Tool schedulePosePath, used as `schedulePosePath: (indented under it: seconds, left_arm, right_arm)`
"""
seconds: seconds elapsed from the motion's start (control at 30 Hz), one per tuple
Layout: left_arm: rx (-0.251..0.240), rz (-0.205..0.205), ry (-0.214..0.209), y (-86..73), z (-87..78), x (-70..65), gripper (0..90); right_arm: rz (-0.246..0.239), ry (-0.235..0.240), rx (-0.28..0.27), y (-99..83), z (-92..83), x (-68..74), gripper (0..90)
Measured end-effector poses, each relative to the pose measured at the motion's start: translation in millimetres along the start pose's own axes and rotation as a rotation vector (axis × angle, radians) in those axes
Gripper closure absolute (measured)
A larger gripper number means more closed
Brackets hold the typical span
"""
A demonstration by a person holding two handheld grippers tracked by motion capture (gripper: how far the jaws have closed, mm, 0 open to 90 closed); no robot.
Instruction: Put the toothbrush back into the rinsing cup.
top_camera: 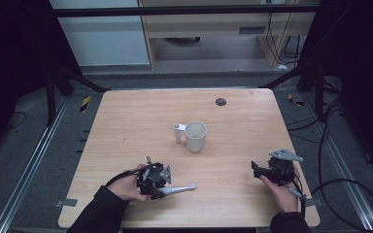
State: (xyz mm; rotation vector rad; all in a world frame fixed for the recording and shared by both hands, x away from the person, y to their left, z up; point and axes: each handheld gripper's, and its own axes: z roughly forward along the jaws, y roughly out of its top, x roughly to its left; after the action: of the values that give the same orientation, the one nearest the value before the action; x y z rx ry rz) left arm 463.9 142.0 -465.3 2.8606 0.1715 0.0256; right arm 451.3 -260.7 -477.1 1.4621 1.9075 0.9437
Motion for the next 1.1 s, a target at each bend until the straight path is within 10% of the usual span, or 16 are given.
schedulePosePath:
  seconds: [0.53,1.1]
  left_arm:
    - [-0.056,-0.046,-0.024,-1.8,-10.3,1.3,66.6]
    - [-0.157,-0.142,0.061,-8.6,-34.2,5.9,66.7]
  right_arm:
    - [0.006,0.000,0.001,-0.5,-0.9,-1.8,16.6]
    - [0.006,0.001,0.002,-0.9,-0.9,-2.1,16.8]
